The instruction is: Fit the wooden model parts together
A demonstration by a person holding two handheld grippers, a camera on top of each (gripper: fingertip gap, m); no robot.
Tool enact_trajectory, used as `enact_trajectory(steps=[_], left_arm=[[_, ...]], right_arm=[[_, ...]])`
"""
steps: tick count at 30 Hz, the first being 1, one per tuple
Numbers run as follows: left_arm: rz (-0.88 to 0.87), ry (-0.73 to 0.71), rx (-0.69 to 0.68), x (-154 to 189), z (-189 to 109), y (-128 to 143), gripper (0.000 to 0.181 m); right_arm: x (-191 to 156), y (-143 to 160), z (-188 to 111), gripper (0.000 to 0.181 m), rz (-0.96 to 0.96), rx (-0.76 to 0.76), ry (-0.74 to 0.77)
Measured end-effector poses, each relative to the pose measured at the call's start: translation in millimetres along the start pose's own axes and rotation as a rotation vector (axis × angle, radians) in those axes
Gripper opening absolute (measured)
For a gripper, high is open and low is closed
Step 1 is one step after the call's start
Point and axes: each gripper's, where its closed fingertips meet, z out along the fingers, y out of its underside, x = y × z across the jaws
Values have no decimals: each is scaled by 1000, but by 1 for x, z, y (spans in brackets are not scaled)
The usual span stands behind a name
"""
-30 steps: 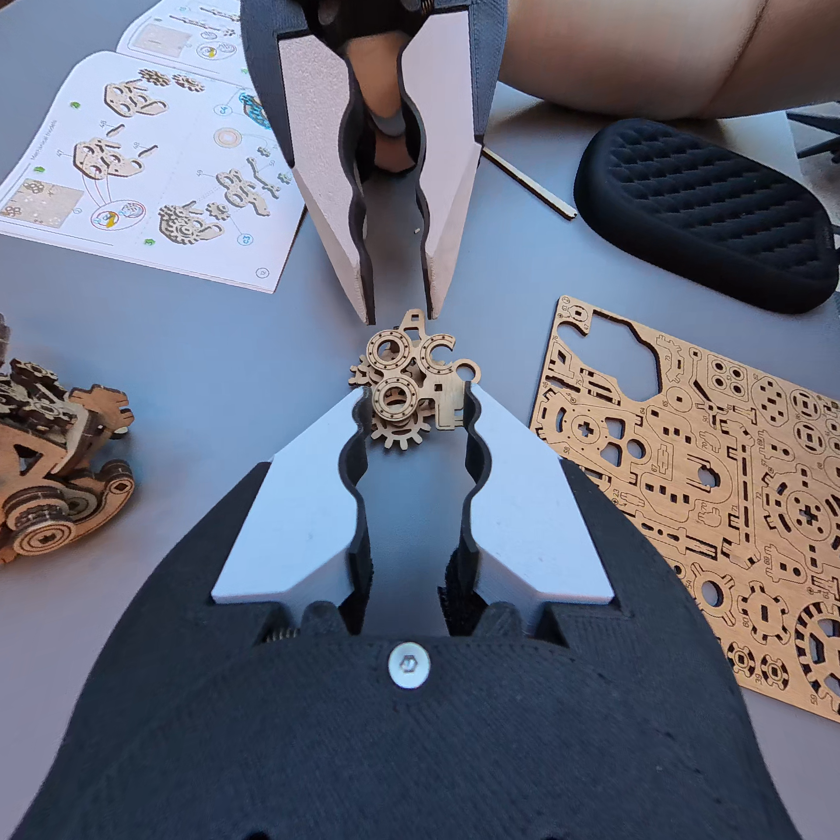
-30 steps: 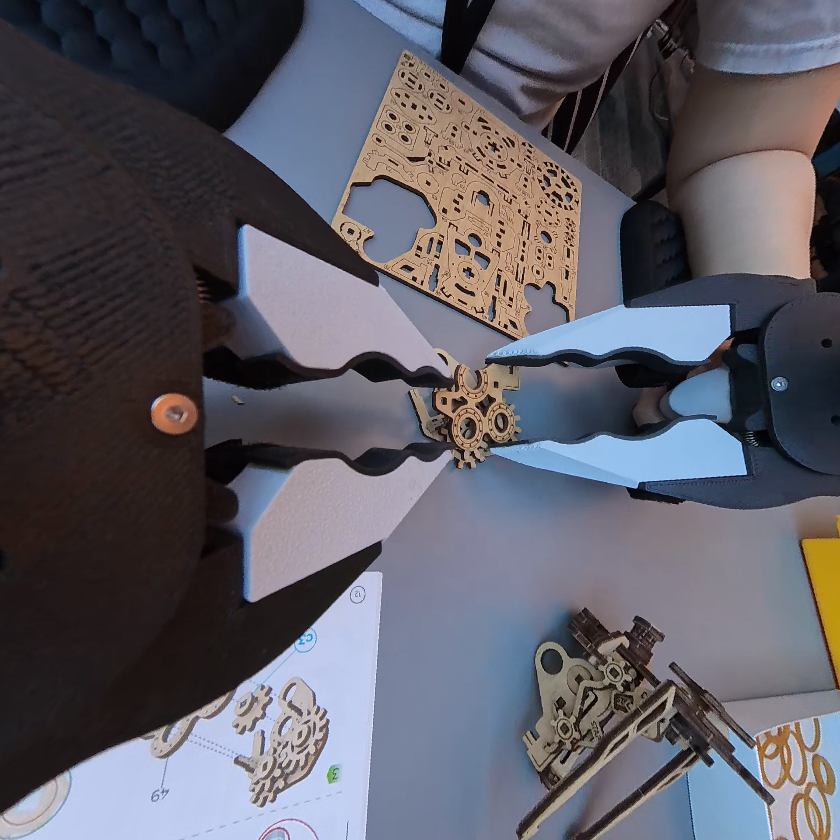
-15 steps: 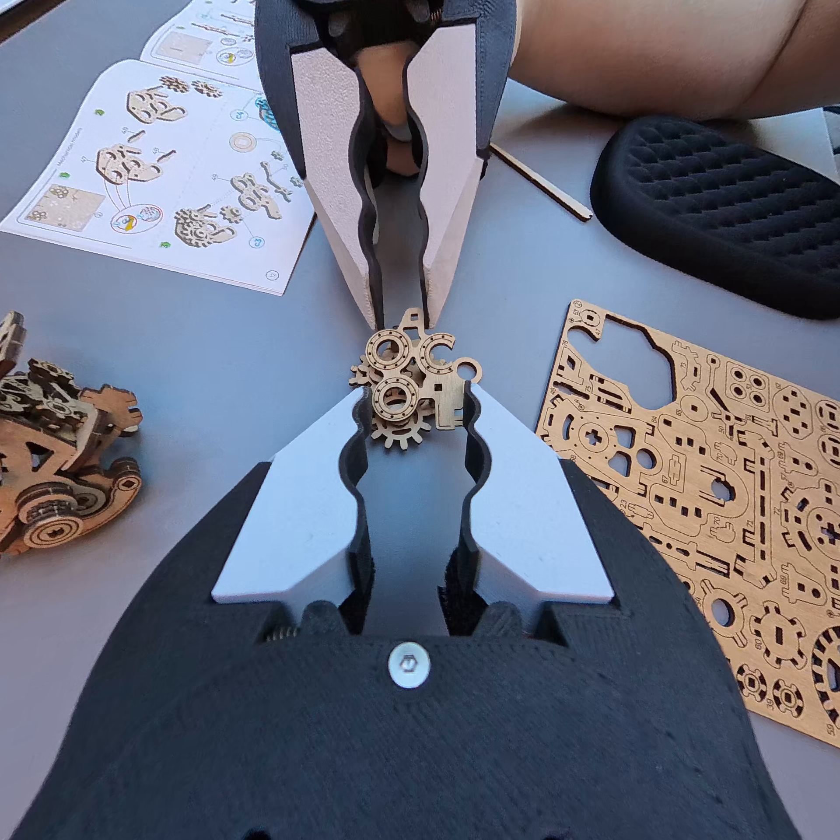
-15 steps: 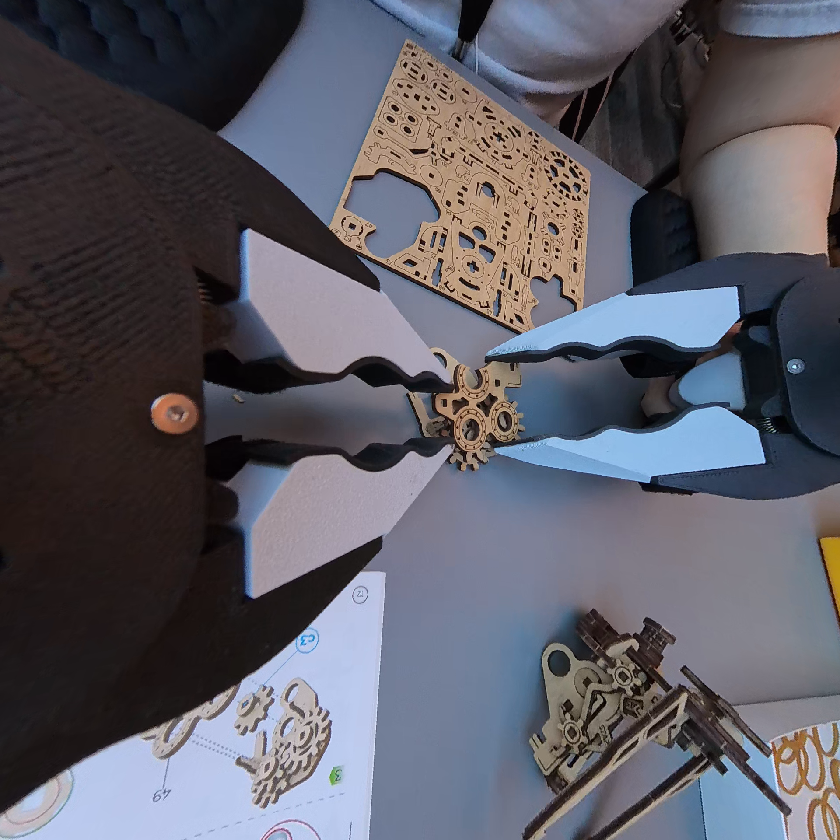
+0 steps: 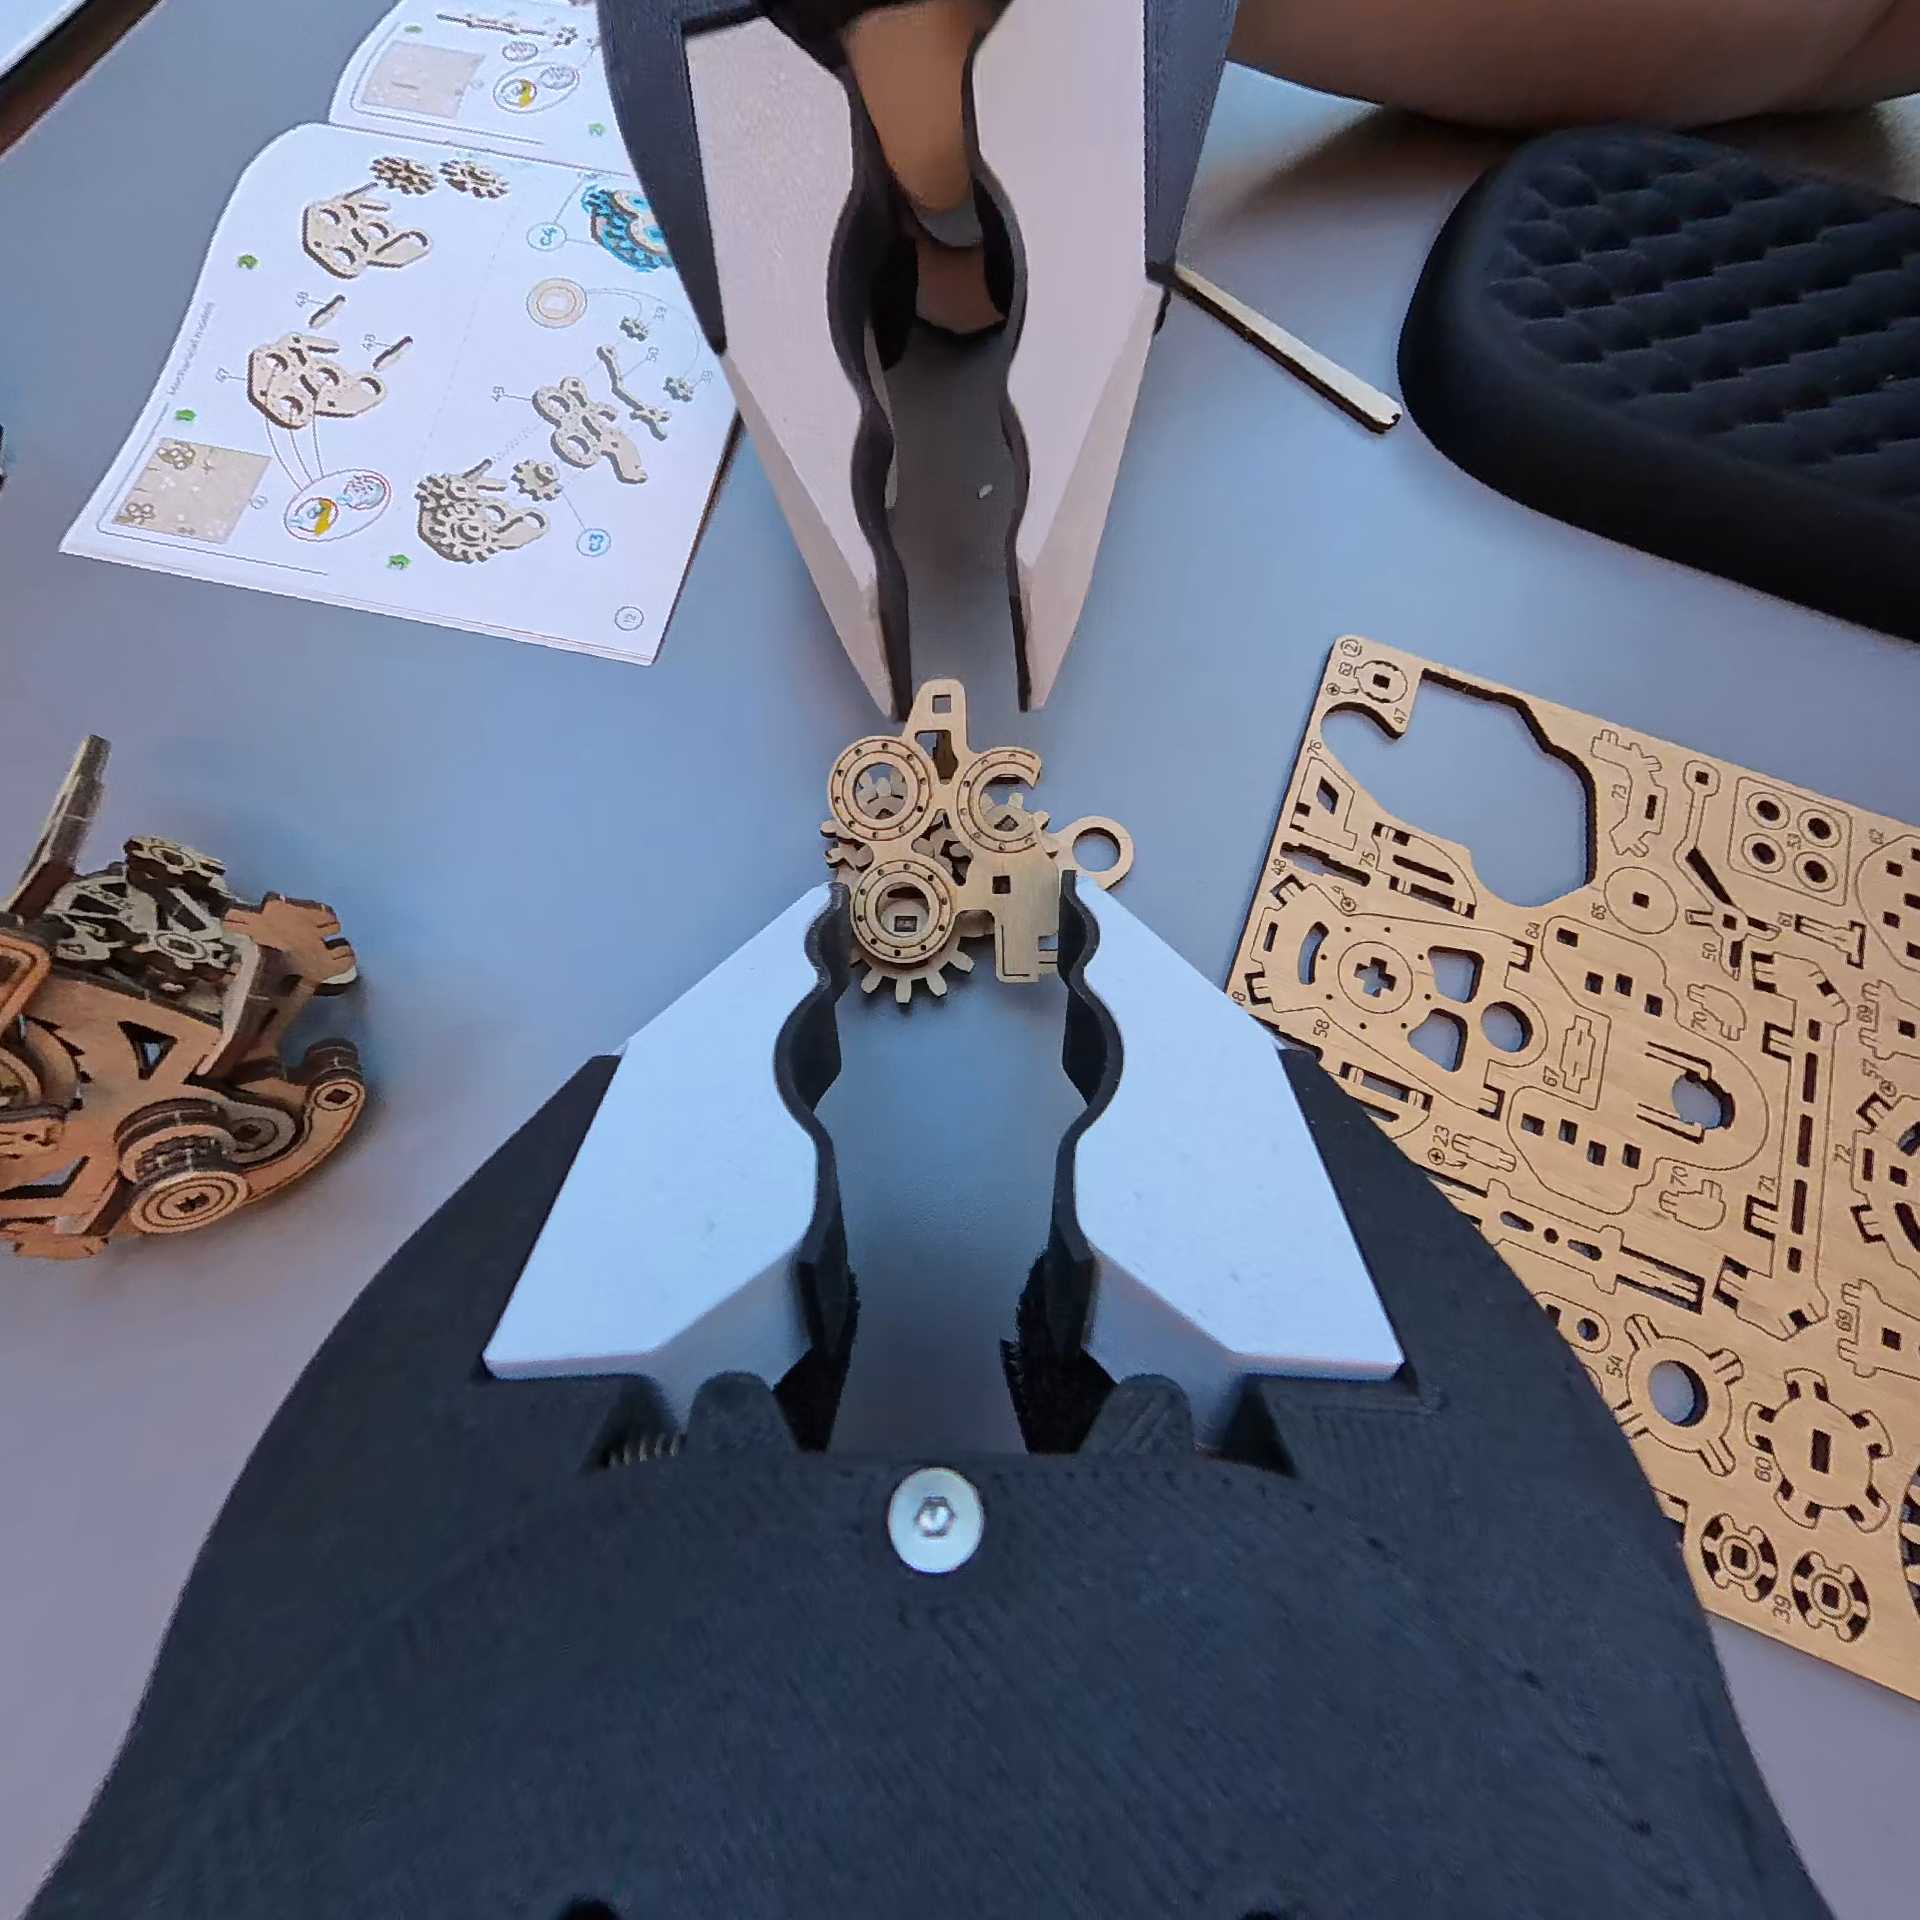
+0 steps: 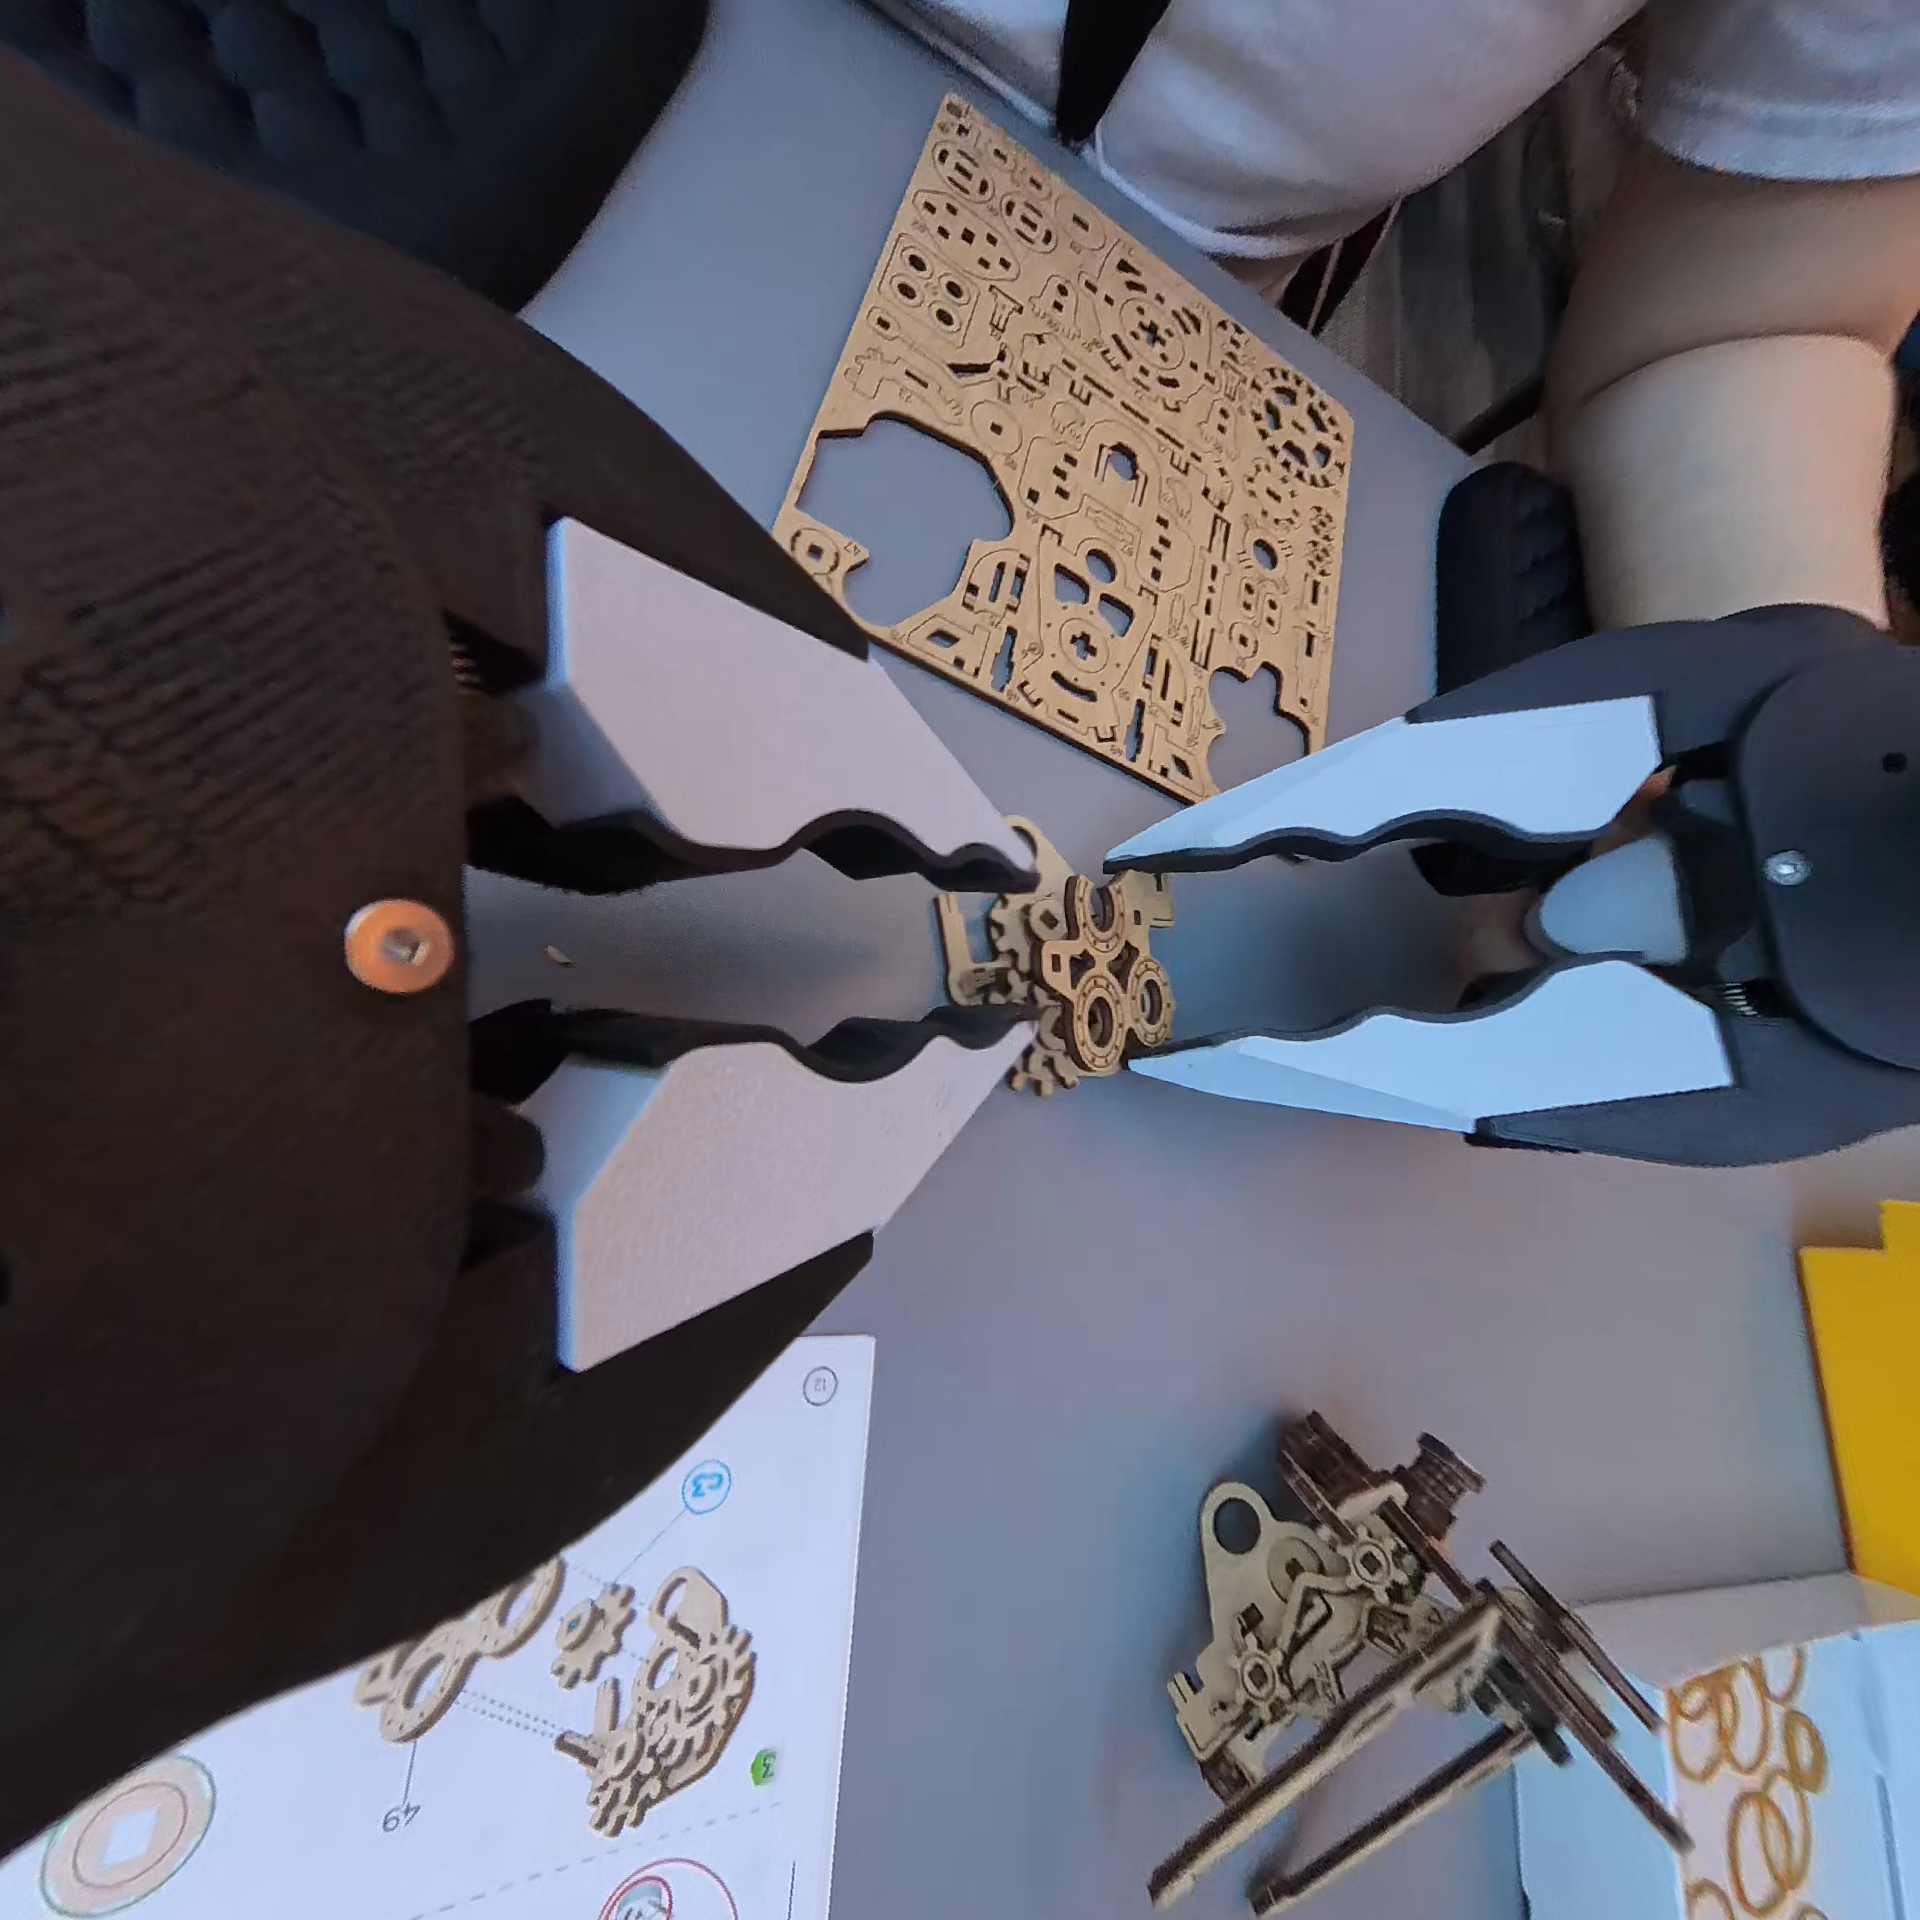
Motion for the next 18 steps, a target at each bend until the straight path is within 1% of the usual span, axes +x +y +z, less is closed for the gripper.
enact_trajectory(steps=[3,5,6,9,14,18], left_arm=[[-8,3,0,0,0,0,38],[-9,5,0,0,0,0,38],[-9,5,0,0,0,0,38],[-6,3,-2,0,0,0,38],[-1,0,-8,0,0,0,38],[7,-5,-14,0,0,0,38]], right_arm=[[4,-17,-12,18,25,99,20],[8,-27,-19,11,49,174,41],[8,-28,-19,10,59,183,34],[9,-22,-14,10,84,142,33],[7,-10,-3,4,83,79,14],[4,-11,-1,1,73,72,2]])
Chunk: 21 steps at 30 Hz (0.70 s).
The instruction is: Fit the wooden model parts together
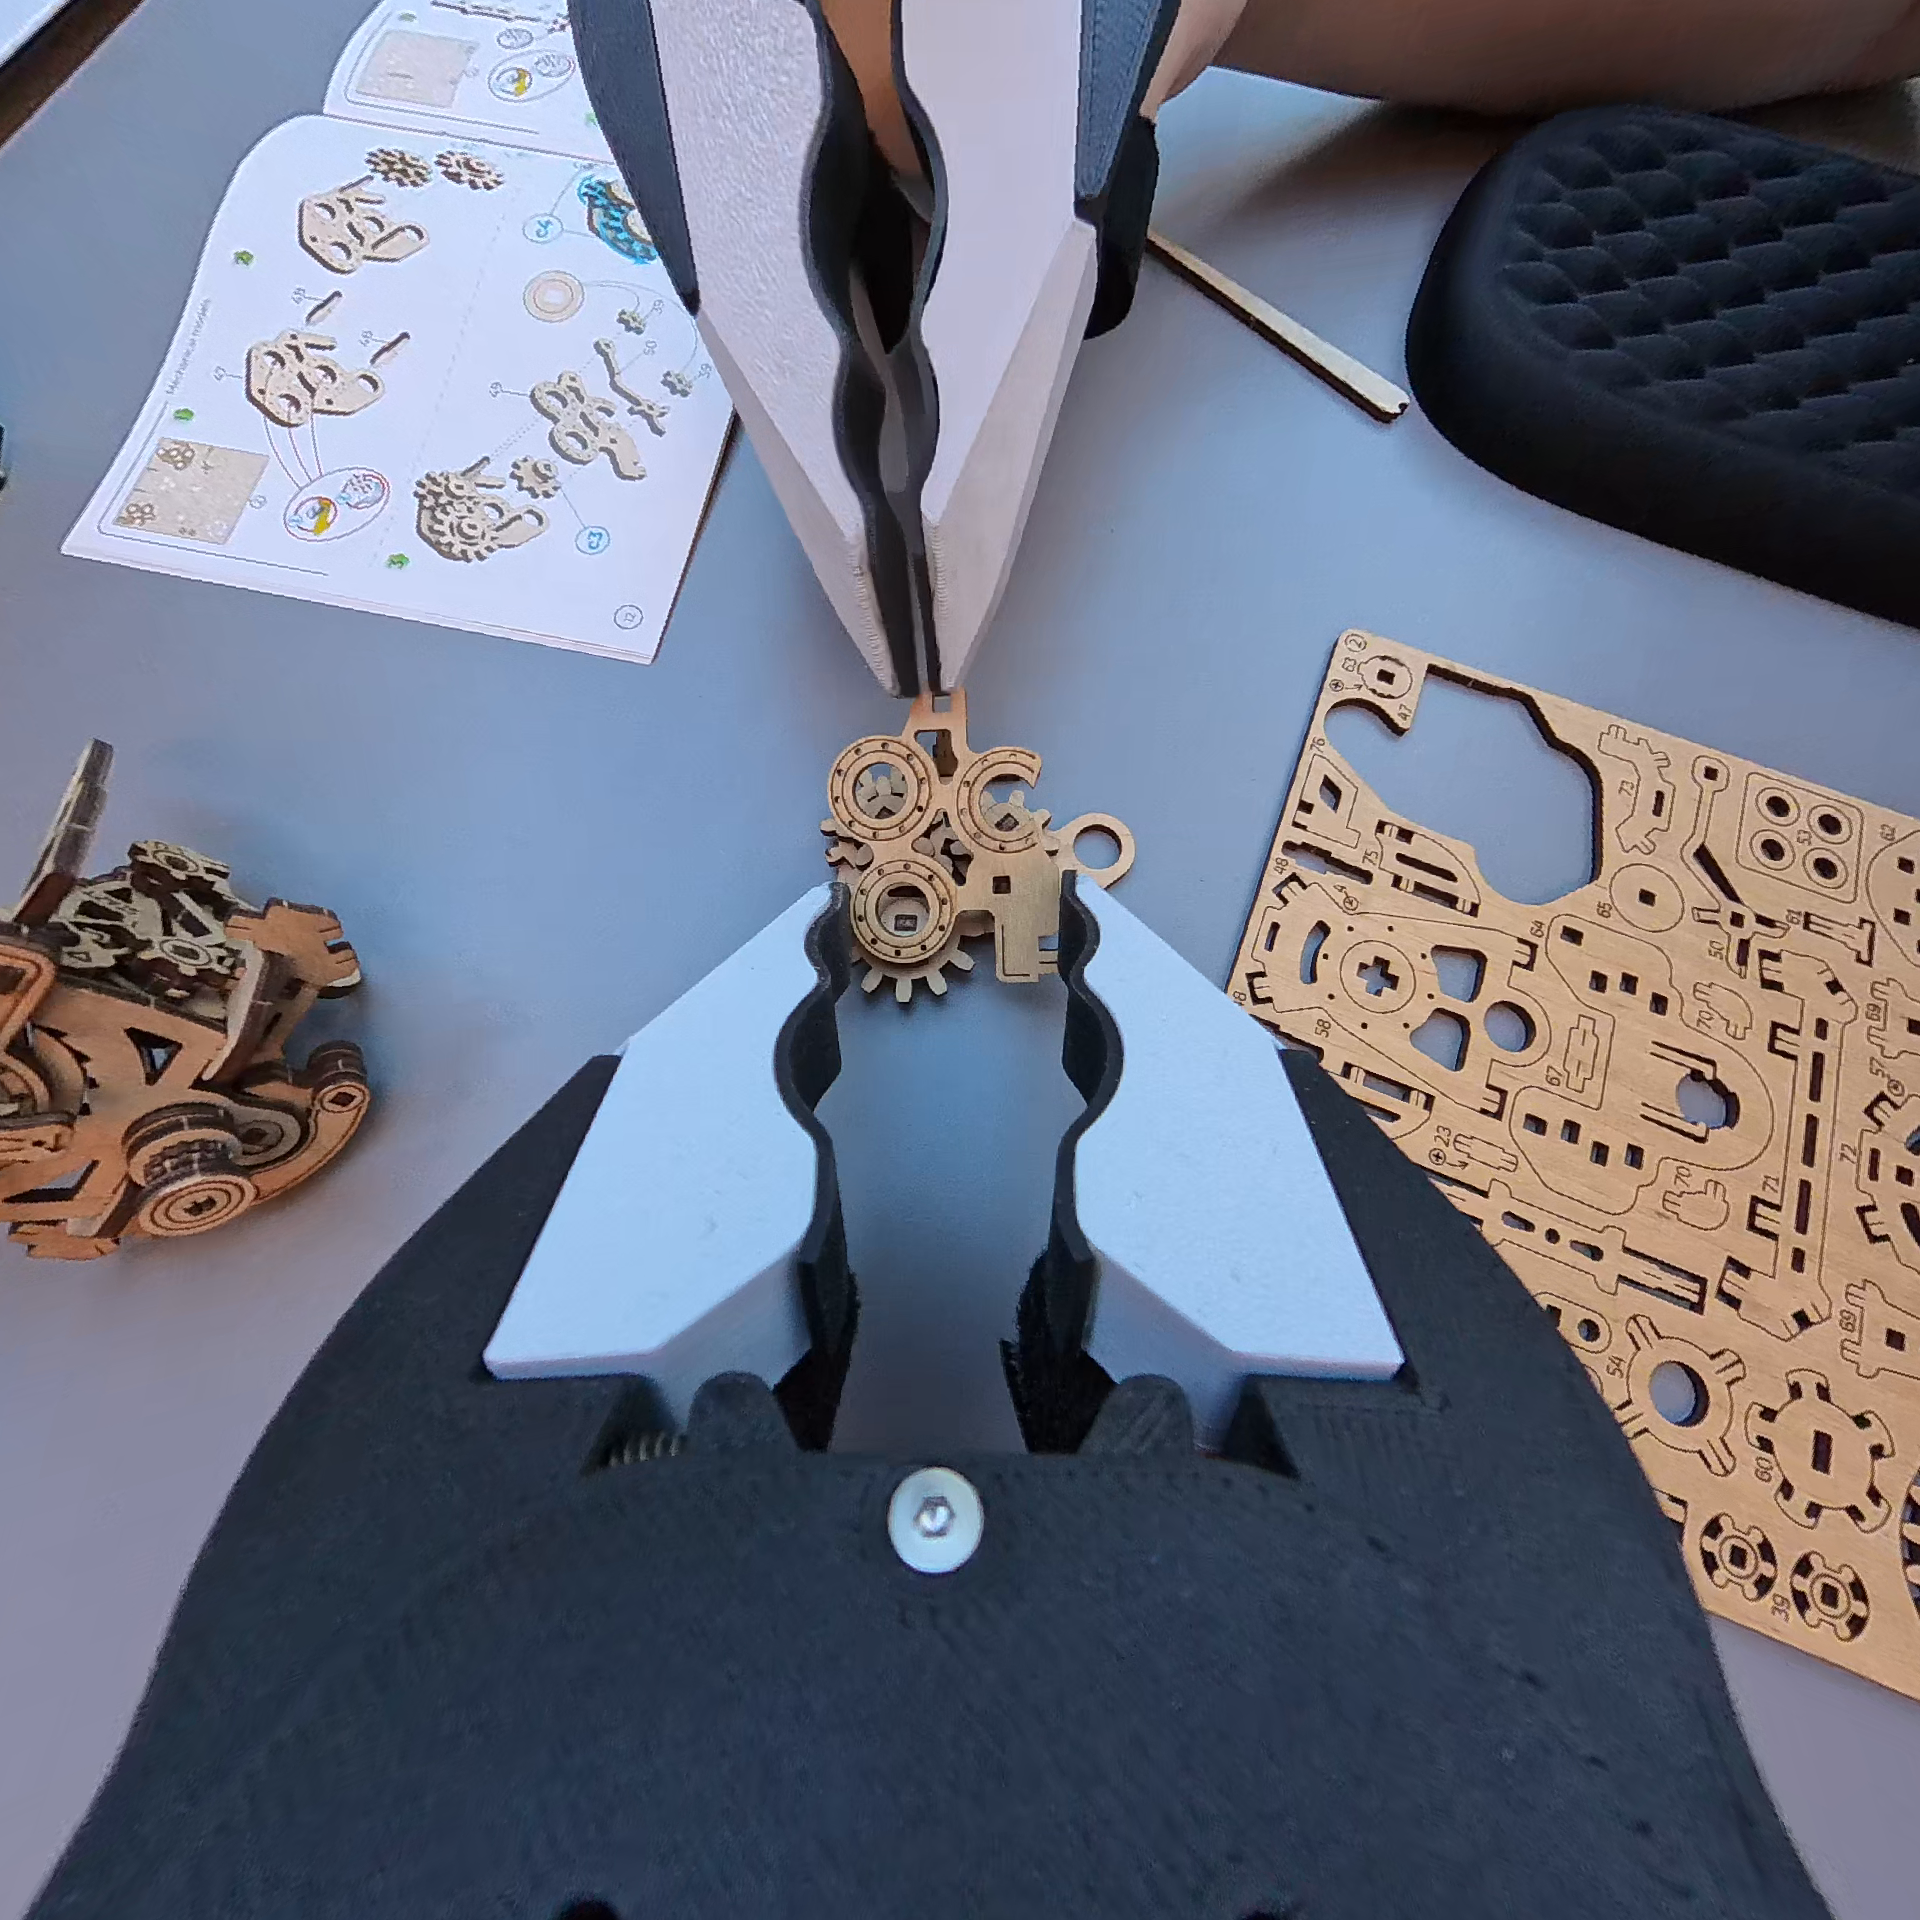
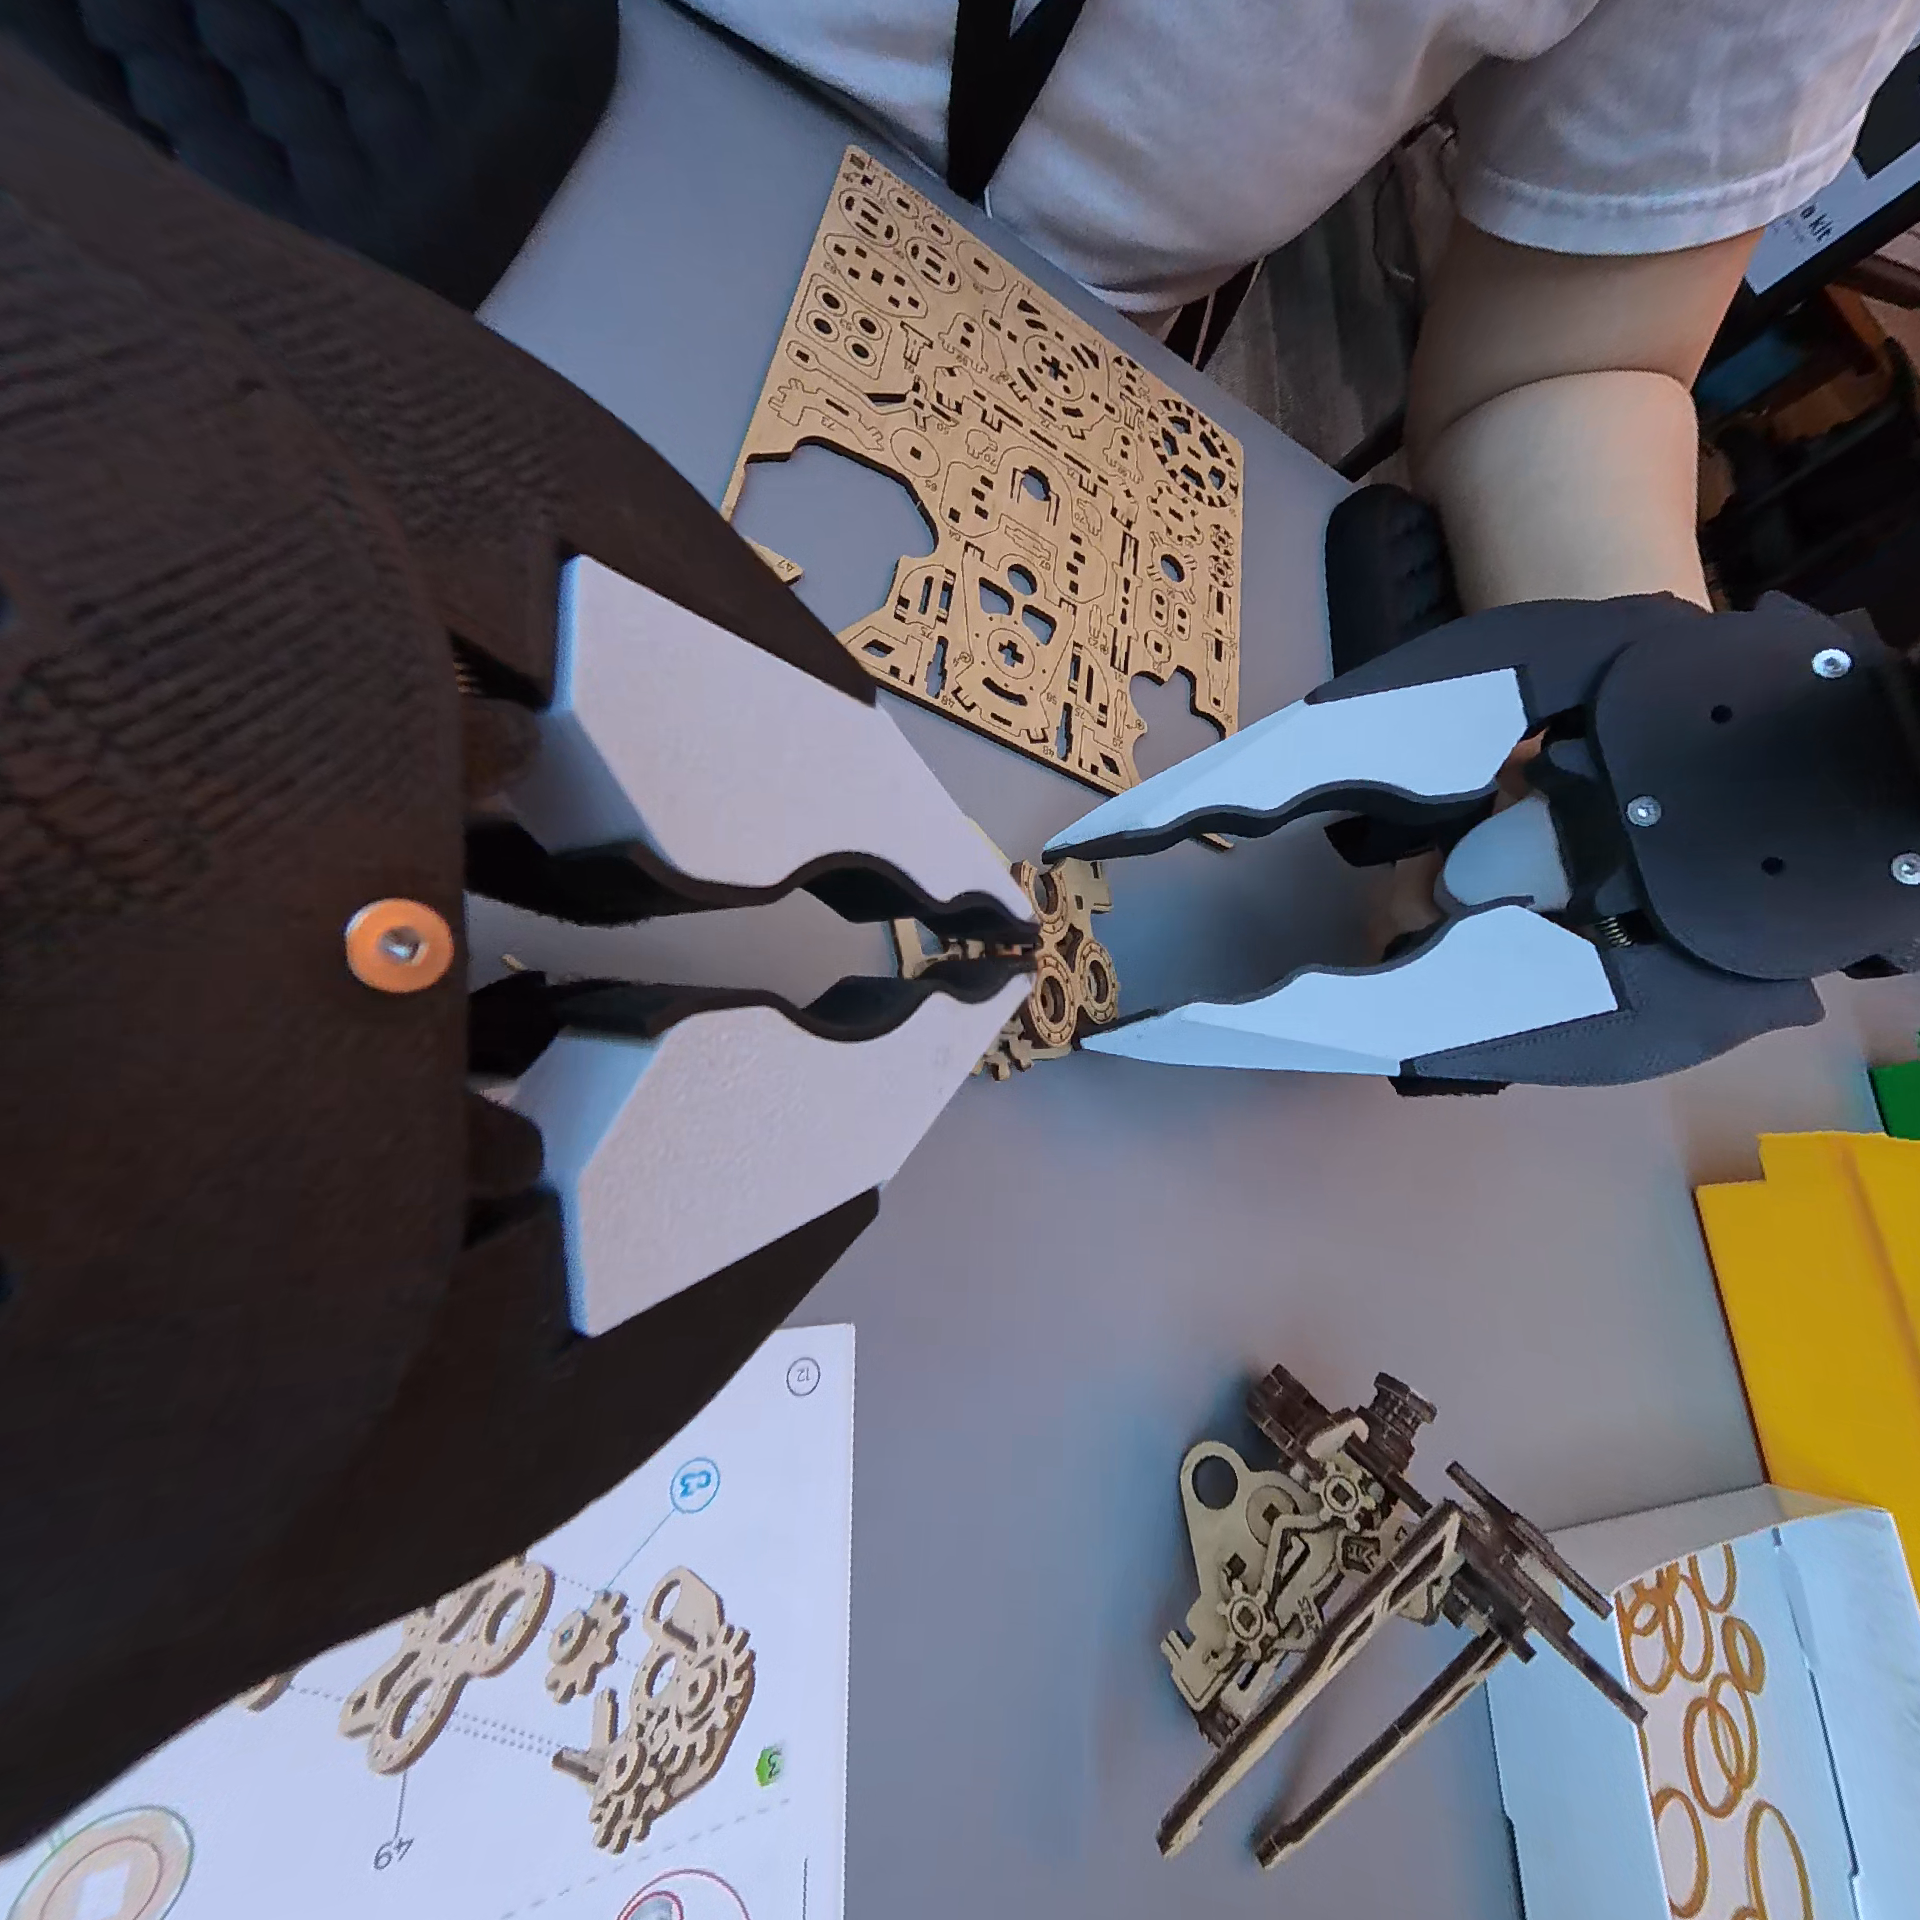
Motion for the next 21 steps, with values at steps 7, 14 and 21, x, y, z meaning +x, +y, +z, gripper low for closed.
enact_trajectory(steps=[7,14,21], left_arm=[[-15,5,11,0,0,-3,38],[-9,0,9,1,1,-3,38],[30,-40,-9,1,0,-4,38]], right_arm=[[3,14,1,0,-43,-77,28],[2,15,0,0,-69,-75,28],[2,16,0,0,-210,-112,83]])
